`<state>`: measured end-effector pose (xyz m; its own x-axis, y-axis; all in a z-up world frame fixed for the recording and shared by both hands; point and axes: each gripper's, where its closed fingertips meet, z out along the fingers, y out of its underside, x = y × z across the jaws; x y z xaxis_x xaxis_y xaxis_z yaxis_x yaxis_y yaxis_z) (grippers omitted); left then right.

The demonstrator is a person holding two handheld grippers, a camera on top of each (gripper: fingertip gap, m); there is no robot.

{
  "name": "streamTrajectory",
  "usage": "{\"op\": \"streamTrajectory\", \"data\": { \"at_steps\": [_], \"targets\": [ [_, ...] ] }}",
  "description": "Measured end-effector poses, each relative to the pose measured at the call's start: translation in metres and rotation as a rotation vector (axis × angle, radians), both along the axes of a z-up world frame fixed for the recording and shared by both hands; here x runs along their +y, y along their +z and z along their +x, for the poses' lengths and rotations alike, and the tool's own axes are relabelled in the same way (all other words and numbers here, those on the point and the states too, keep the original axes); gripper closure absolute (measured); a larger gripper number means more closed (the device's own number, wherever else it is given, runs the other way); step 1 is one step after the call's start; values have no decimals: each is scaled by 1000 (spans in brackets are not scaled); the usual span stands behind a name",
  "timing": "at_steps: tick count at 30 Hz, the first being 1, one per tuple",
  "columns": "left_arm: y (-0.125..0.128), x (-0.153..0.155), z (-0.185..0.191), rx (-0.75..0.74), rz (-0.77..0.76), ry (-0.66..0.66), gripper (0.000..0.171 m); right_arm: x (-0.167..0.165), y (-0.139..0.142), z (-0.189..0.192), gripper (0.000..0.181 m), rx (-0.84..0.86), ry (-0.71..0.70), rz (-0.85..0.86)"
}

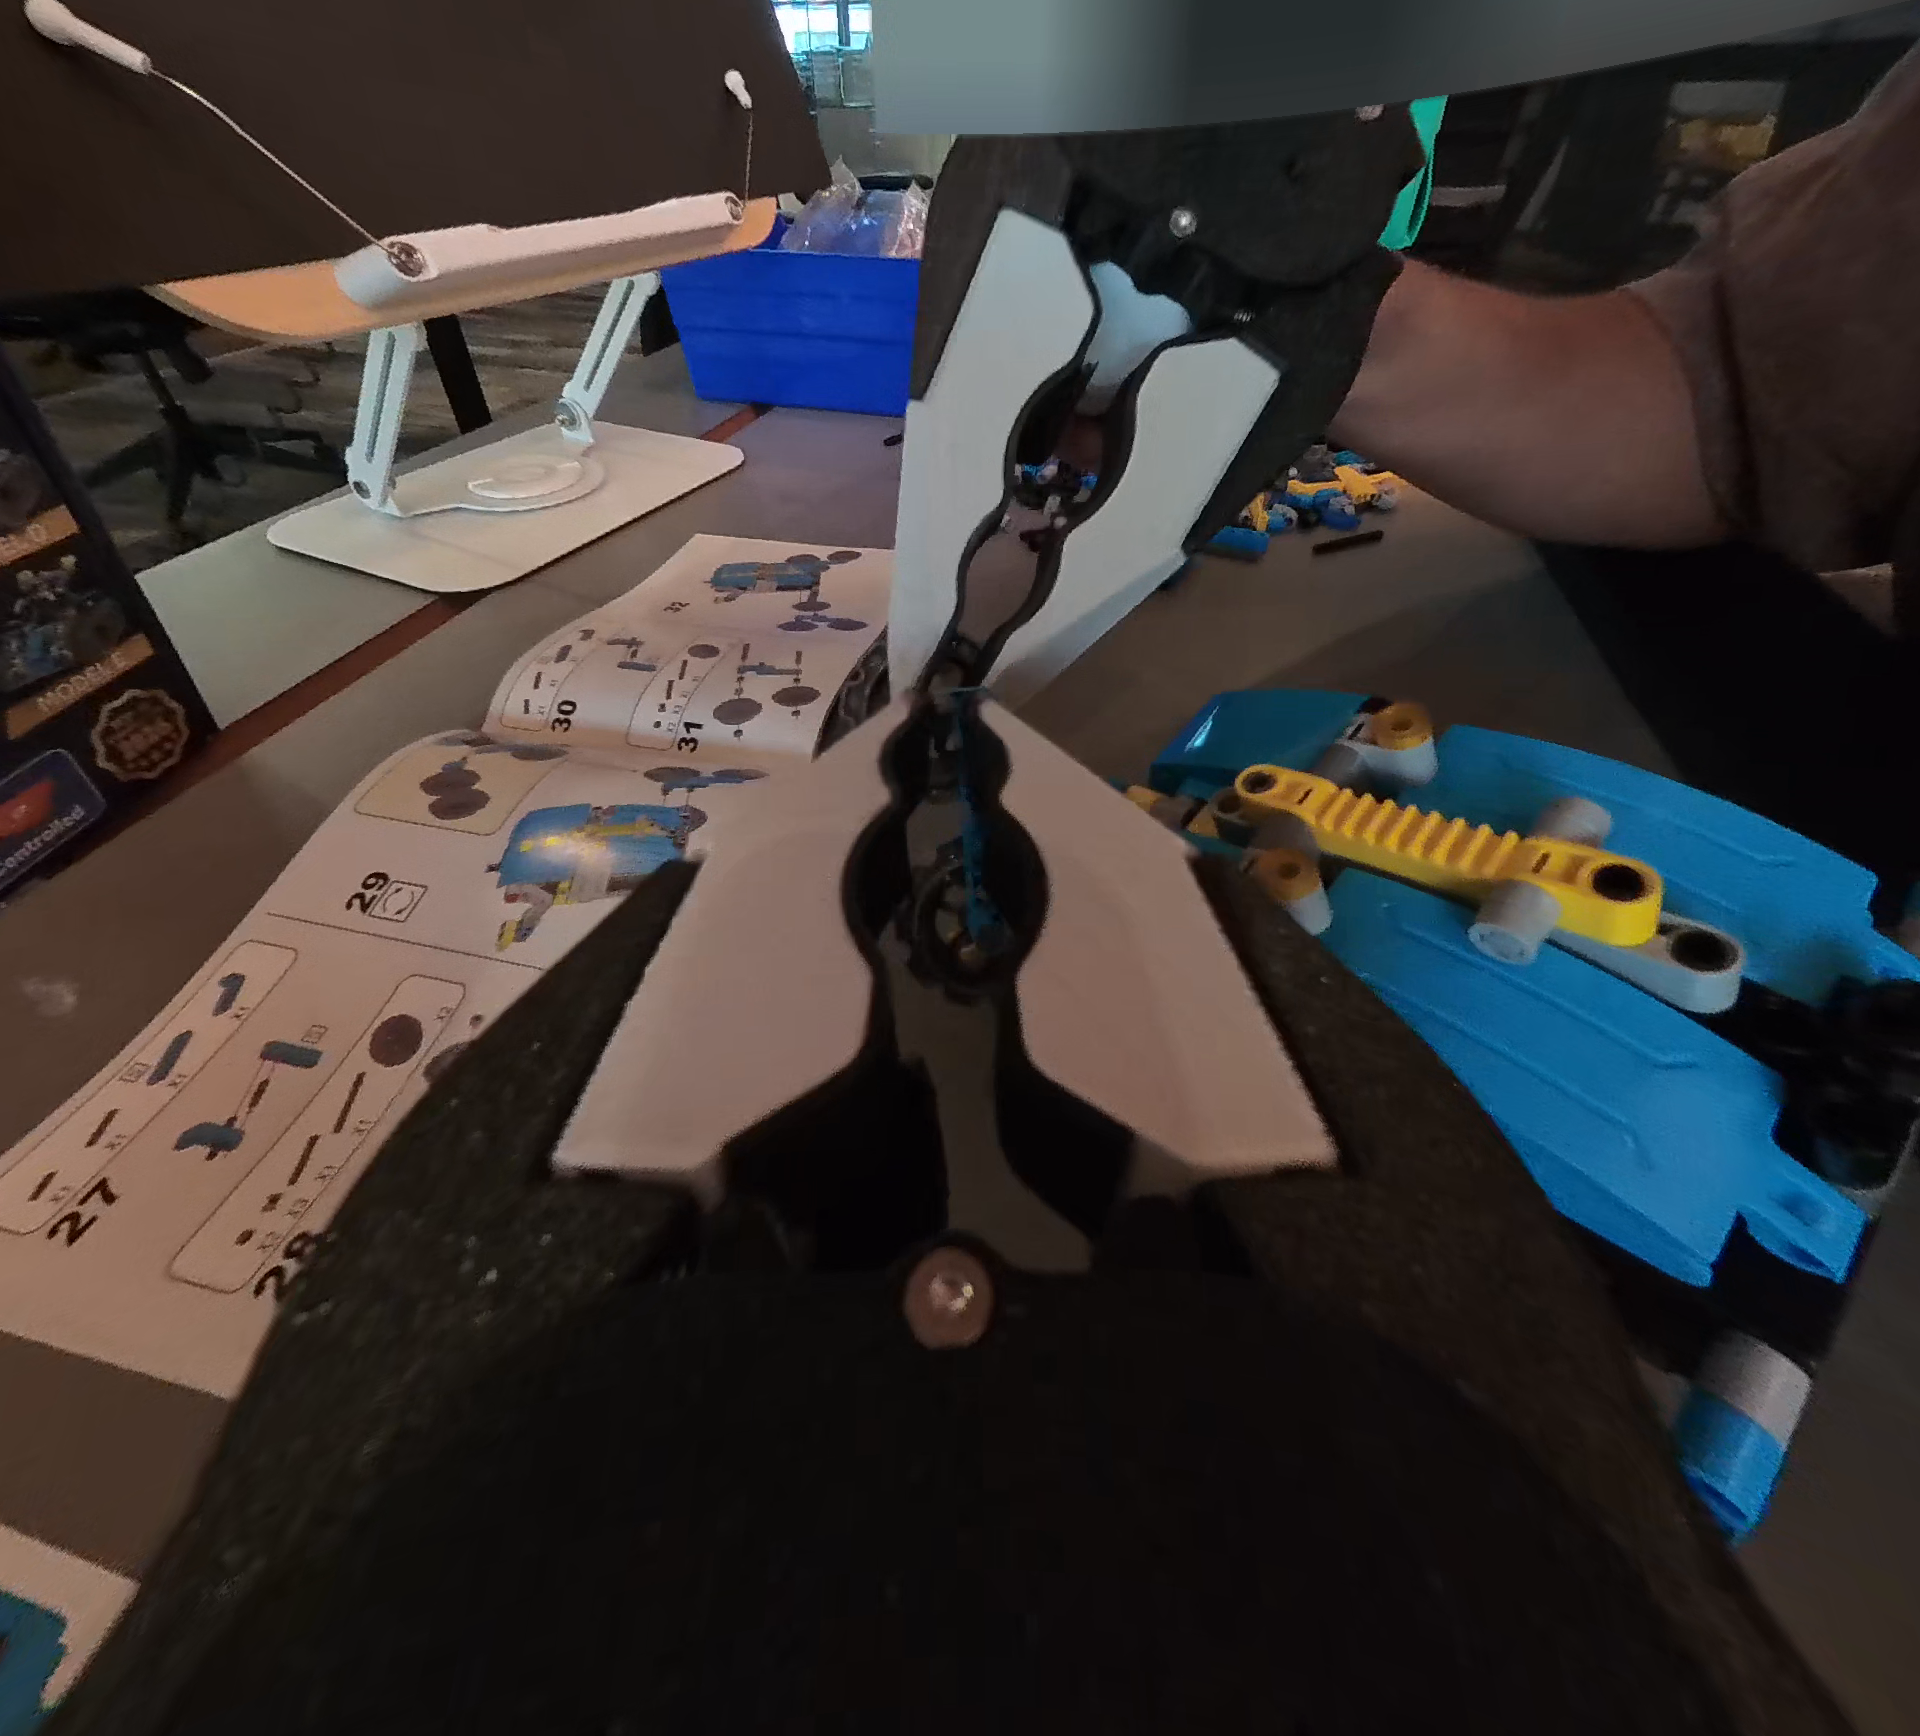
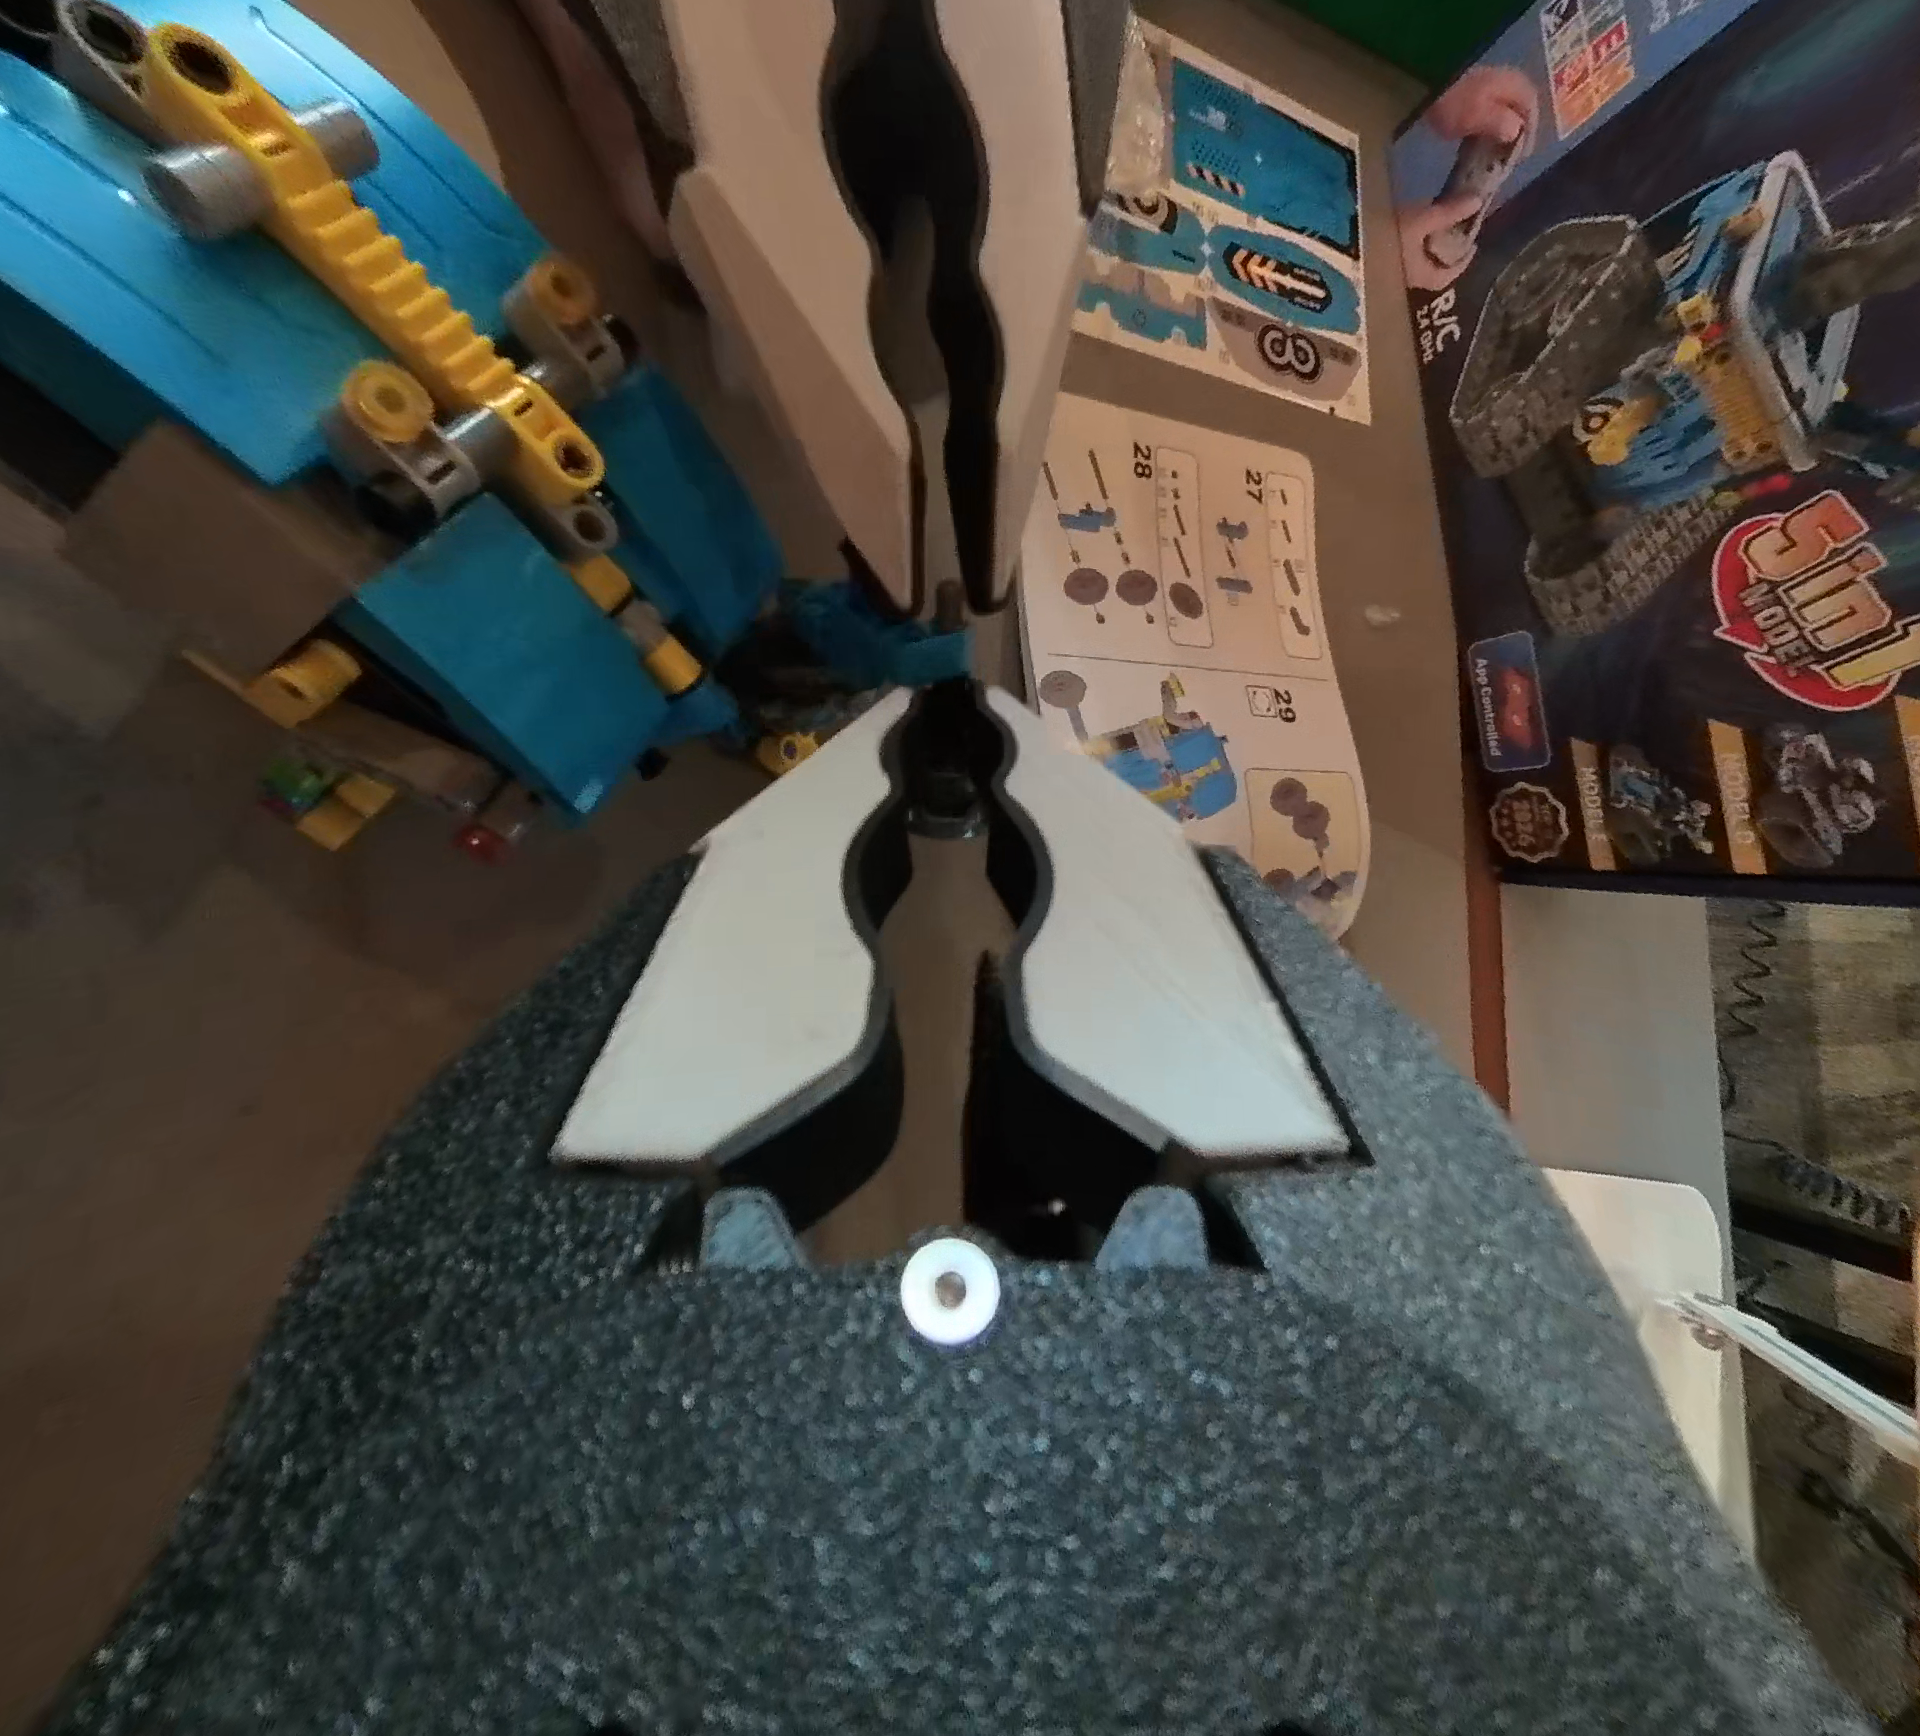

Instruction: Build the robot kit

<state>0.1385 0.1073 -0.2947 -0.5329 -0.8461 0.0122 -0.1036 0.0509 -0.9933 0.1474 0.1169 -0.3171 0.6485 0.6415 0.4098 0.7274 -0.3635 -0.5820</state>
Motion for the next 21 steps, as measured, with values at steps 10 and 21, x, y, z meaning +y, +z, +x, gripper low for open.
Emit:
{"op": "streamTrajectory", "data": {
  "at_steps": [10,21],
  "targets": [
    [-1,0,0,-23,48,33,169,-1,-1,-1,174,-20,6,1],
    [-3,-1,-1,-47,121,54,170,-2,-2,-2,175,-26,4,4]
  ]
}}
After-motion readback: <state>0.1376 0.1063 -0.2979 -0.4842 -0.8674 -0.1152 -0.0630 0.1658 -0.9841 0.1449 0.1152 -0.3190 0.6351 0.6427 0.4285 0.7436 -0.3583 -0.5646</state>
